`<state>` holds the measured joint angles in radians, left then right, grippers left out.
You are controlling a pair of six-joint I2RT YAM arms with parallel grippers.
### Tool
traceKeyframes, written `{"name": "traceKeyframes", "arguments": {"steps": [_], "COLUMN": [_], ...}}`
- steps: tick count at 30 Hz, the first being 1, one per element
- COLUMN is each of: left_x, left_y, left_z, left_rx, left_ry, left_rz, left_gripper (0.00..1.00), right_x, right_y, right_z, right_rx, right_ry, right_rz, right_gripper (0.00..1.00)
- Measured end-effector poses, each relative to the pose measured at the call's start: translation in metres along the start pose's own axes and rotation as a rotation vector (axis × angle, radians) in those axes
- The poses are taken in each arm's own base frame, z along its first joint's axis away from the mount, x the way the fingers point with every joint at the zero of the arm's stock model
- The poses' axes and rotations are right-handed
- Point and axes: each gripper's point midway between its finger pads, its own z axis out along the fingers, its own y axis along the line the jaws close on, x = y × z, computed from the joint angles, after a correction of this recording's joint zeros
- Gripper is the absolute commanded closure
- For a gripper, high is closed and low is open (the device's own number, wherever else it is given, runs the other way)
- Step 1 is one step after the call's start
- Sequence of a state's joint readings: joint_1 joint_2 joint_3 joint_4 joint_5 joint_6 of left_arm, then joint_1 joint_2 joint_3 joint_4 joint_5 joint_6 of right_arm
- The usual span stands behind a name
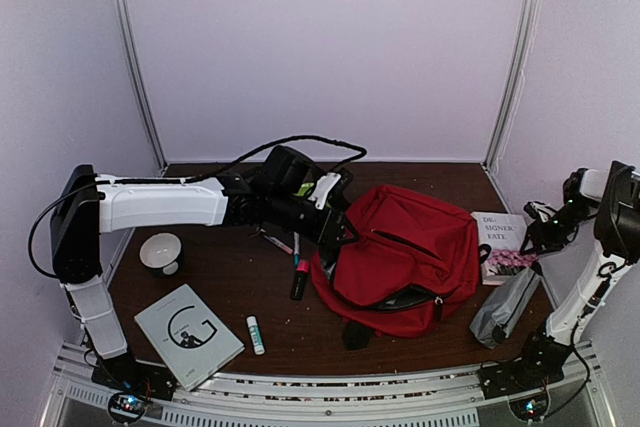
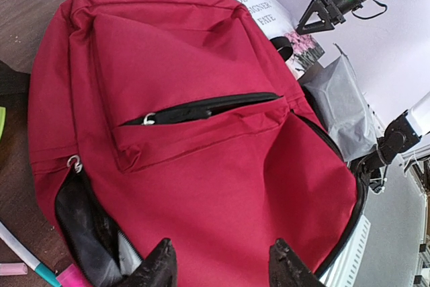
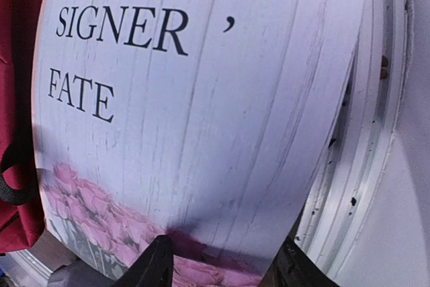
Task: Pack the student bag
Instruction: Pick up the book from the corner of the board.
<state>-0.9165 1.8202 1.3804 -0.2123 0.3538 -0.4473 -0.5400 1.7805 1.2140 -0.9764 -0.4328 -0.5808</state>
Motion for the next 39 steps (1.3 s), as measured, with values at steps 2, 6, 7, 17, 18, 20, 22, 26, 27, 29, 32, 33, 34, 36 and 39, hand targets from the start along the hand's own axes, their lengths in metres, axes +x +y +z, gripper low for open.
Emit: {"name": "traceKeyframes", "arguments": {"steps": [2,6,7,17,18,20,22,26,27,29,32,33,34,36,39], "left_x": [0.0,0.0,0.0,0.005,0.006,0.009,0.011,0.011,0.011,0.012,0.011,0.011,0.01,0.006,0.0], "left_y": [0.0,-0.001,-0.001,0.0,0.0,0.001,0.002,0.002,0.002,0.002,0.002,0.001,0.001,-0.001,-0.003], "left_z": [0.0,0.0,0.0,0.003,0.004,0.005,0.005,0.006,0.006,0.006,0.006,0.006,0.006,0.006,0.007], "left_rx": [0.0,0.0,0.0,-0.001,-0.002,-0.003,-0.004,-0.004,-0.004,-0.004,-0.002,-0.001,0.002,0.009,0.018], "left_ry": [0.0,0.0,0.0,0.011,0.014,0.021,0.024,0.025,0.026,0.026,0.025,0.022,0.018,0.003,-0.023], "left_rz": [0.0,0.001,0.001,-0.001,-0.002,-0.003,-0.005,-0.005,-0.005,-0.005,-0.005,-0.007,-0.01,-0.009,-0.015], "left_gripper": [0.51,0.51,0.51,0.51,0.51,0.51,0.51,0.51,0.51,0.5,0.44,0.42,0.41,0.38,0.31], "right_x": [0.001,0.002,0.002,-0.005,-0.005,-0.006,-0.008,-0.01,-0.011,-0.012,-0.013,-0.013,-0.014,-0.018,-0.028], "right_y": [0.006,0.027,0.032,0.058,0.059,0.061,0.064,0.07,0.072,0.075,0.082,0.085,0.088,0.094,0.106], "right_z": [0.0,-0.004,-0.006,-0.015,-0.014,-0.014,-0.015,-0.02,-0.022,-0.025,-0.036,-0.041,-0.048,-0.067,-0.1], "right_rx": [-0.033,-0.135,-0.162,-0.328,-0.336,-0.355,-0.373,-0.41,-0.421,-0.434,-0.443,-0.441,-0.438,-0.42,-0.394], "right_ry": [-0.003,-0.009,-0.012,-0.034,-0.034,-0.034,-0.038,-0.047,-0.051,-0.057,-0.077,-0.089,-0.105,-0.151,-0.242], "right_rz": [-0.006,-0.016,-0.018,-0.004,-0.001,0.008,0.02,0.041,0.046,0.049,0.046,0.041,0.033,0.007,-0.042], "right_gripper": [0.56,0.65,0.67,0.83,0.85,0.9,0.95,1.0,1.0,1.0,1.0,1.0,1.0,1.0,1.0]}}
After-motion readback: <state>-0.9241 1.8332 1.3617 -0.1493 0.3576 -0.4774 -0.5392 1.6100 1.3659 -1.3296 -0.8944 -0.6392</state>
